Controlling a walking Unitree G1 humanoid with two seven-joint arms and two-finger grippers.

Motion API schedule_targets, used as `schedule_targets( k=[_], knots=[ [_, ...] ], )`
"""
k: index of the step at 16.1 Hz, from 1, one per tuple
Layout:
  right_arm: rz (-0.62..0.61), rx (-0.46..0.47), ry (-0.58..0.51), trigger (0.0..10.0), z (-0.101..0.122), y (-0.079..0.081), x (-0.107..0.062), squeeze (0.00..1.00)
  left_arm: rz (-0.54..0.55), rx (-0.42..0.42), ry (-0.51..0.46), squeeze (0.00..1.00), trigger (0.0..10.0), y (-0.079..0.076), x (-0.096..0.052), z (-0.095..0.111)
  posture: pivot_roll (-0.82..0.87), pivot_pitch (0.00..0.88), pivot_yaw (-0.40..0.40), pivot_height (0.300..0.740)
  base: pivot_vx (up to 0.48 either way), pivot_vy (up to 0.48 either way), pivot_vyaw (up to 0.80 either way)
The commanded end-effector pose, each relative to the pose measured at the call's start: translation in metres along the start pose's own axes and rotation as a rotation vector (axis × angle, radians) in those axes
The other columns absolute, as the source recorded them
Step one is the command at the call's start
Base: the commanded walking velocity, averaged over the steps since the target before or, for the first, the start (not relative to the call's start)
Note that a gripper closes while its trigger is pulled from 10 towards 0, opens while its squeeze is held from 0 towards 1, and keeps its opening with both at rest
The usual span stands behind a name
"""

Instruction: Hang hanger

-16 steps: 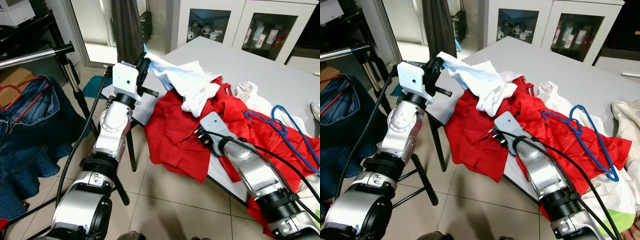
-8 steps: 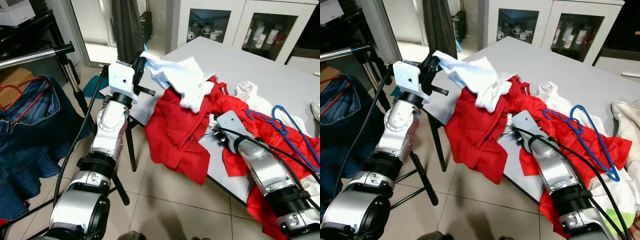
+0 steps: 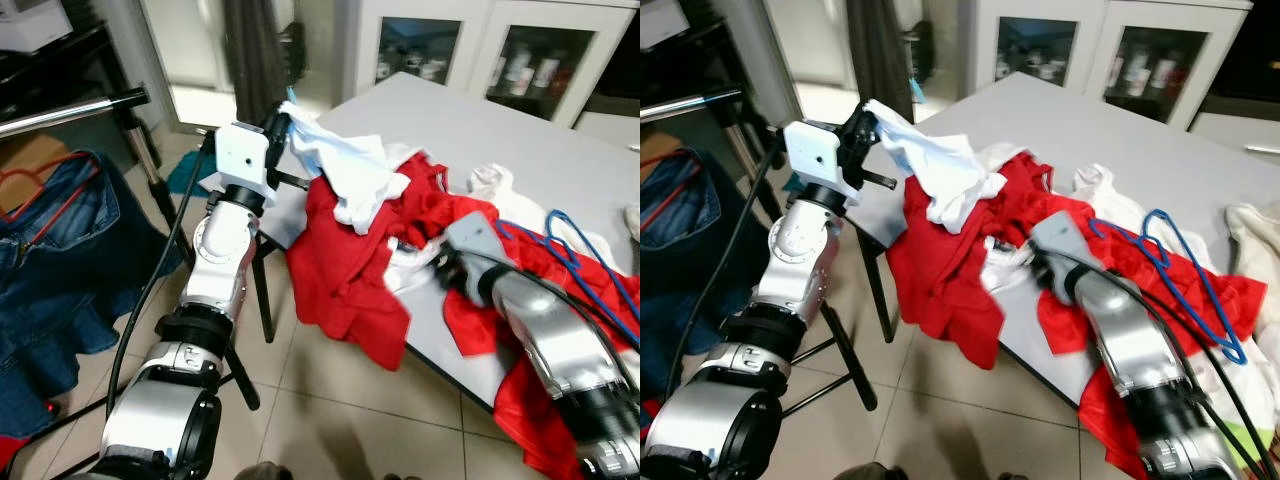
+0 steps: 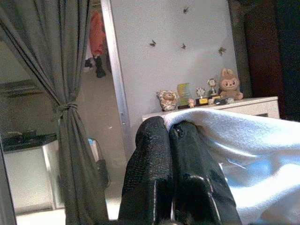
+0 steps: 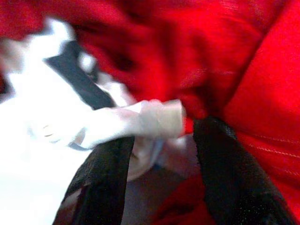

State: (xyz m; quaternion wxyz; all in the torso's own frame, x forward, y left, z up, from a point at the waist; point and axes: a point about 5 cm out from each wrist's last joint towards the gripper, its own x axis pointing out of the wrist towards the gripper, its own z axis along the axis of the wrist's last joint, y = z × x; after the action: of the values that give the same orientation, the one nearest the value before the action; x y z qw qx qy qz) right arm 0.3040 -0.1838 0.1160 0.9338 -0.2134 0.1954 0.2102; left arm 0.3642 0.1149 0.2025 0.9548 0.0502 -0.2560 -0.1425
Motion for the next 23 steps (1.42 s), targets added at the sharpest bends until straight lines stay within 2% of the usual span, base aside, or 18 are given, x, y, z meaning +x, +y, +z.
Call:
schedule_targets(
  k=[1,3,6,11,12,13,16,21,22,23],
  knots=[
    [0.085,-0.031,-0.014,10.0,0.003,0.006,-0.006,0.0,0.02,0.004,-0.06,0.0,10.0,0.004,0.008,0.013,0.03,0.003,0.061,0.74,0.0,0.0,0.0],
    [0.124,-0.066,-0.039,10.0,0.007,0.002,-0.017,0.0,0.017,0.001,-0.058,0.0,10.0,0.002,0.008,0.013,0.02,0.004,0.061,0.74,0.0,0.0,0.0],
    [0.112,-0.061,-0.086,10.0,0.021,-0.01,-0.027,0.0,0.014,-0.002,-0.057,0.0,10.0,0.001,0.008,0.012,0.02,0.006,0.061,0.74,0.0,0.0,0.0],
    [0.141,-0.039,-0.154,10.0,0.035,-0.012,-0.034,0.0,0.012,-0.002,-0.056,0.0,10.0,0.001,0.009,0.013,0.02,0.004,0.063,0.74,0.0,0.0,0.0],
    [0.205,-0.024,-0.2,10.0,0.042,-0.004,-0.038,0.0,0.011,0.0,-0.056,0.0,10.0,0.001,0.009,0.013,0.02,0.004,0.063,0.74,0.0,0.0,0.0],
    [0.205,-0.024,-0.2,10.0,0.042,-0.004,-0.038,0.0,0.011,0.0,-0.056,0.0,10.0,0.001,0.009,0.013,0.02,0.004,0.063,0.74,0.0,0.0,0.0],
    [0.364,-0.035,-0.272,10.0,0.048,0.022,-0.041,0.0,0.011,0.002,-0.055,0.0,10.0,0.002,0.009,0.013,0.02,0.004,0.065,0.74,0.0,0.0,0.0],
    [0.432,0.022,-0.275,10.0,0.052,0.066,-0.014,0.0,0.004,-0.004,-0.057,0.0,10.0,-0.001,0.01,0.013,0.03,0.0,0.064,0.74,0.0,0.0,0.0],
    [0.433,0.024,-0.28,10.0,0.053,0.069,-0.012,0.0,0.004,-0.004,-0.057,0.0,10.0,-0.001,0.01,0.013,0.03,0.0,0.064,0.74,0.0,0.0,0.0],
    [0.411,0.027,-0.284,10.0,0.057,0.074,-0.003,0.0,0.003,-0.005,-0.055,0.0,10.0,-0.001,0.01,0.013,0.03,0.0,0.064,0.74,0.0,0.0,0.0]
  ],
)
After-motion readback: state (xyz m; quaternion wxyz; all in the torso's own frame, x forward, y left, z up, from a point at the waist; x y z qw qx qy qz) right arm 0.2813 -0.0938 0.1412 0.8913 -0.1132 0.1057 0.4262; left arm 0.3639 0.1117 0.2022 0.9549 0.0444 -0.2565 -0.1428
